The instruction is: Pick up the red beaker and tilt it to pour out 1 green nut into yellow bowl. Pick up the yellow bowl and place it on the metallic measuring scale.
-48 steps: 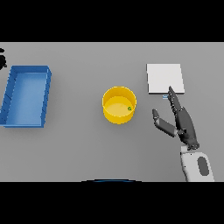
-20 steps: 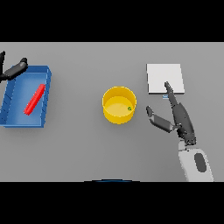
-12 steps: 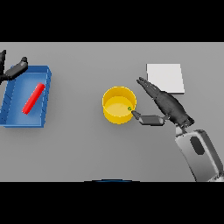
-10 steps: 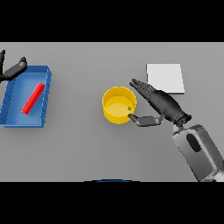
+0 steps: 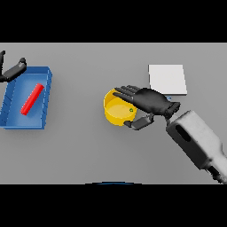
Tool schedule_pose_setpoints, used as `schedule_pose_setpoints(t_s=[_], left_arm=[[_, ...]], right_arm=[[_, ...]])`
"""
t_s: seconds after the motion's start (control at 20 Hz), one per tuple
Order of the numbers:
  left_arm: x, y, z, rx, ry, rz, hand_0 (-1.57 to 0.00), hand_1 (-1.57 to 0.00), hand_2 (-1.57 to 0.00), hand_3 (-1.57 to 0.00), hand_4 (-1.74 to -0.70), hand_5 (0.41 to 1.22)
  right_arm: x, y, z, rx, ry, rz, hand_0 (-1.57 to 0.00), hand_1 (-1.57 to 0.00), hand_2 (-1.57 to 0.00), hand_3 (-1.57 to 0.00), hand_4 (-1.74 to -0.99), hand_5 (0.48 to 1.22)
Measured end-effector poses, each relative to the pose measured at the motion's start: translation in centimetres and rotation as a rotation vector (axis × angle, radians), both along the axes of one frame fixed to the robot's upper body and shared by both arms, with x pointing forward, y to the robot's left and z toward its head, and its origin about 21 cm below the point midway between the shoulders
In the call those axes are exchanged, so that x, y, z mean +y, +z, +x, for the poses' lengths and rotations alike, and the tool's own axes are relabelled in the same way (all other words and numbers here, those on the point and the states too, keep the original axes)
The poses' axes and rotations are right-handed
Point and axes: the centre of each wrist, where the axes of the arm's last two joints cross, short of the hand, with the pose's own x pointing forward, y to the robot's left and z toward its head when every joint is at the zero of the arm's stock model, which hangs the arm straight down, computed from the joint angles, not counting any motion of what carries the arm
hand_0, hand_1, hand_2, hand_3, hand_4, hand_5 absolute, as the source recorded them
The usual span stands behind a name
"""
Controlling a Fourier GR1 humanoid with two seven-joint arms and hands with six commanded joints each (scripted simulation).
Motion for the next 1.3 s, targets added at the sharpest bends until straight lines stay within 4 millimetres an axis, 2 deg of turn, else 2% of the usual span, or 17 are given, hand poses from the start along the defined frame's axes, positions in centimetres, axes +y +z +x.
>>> schedule_pose_setpoints(t_s=[0.2,0.4,0.7,1.0,1.15,1.25,1.3], left_arm=[[-0.3,-0.1,0.1,-0.004,0.000,-0.020,0.00,0.00,0.00,0.00,-0.79,0.728],[-0.2,-0.2,0.0,-0.014,-0.005,-0.018,0.00,0.00,0.00,0.00,-0.80,0.725],[-0.5,-0.2,0.2,-0.016,-0.010,-0.031,0.00,0.00,0.00,0.00,-0.80,0.723],[-0.2,-0.1,-0.2,-0.007,-0.005,-0.023,0.00,0.00,0.00,0.00,-0.79,0.729],[-0.6,0.0,-0.6,-0.011,-0.011,-0.015,0.00,0.00,0.00,0.00,-0.79,0.732],[-0.9,0.2,-0.4,-0.008,-0.009,-0.025,0.00,0.00,0.00,0.00,-0.80,0.730],[-0.6,-0.1,-0.6,-0.006,-0.006,-0.024,0.00,0.00,0.00,0.00,-0.79,0.729]], right_arm=[[1.1,-1.0,0.3,0.027,0.050,-0.054,0.00,0.00,0.00,0.00,-1.224,0.653],[1.0,-1.7,0.8,0.047,0.088,-0.109,0.00,0.00,0.00,0.00,-1.249,0.669],[2.3,-2.8,1.5,0.081,0.098,-0.183,0.00,0.00,0.00,0.00,-1.277,0.696],[1.9,-3.9,1.7,0.107,0.129,-0.178,0.00,0.00,-0.02,-0.04,-1.289,0.721],[2.5,-4.4,1.7,0.111,0.116,-0.166,0.00,-0.01,-0.08,-0.12,-1.333,0.800],[2.7,-4.4,1.7,0.121,0.111,-0.167,-0.17,-0.14,-0.20,-0.24,-1.396,0.875],[2.9,-4.2,1.9,0.120,0.116,-0.170,-0.32,-0.26,-0.29,-0.33,-1.436,0.944]])
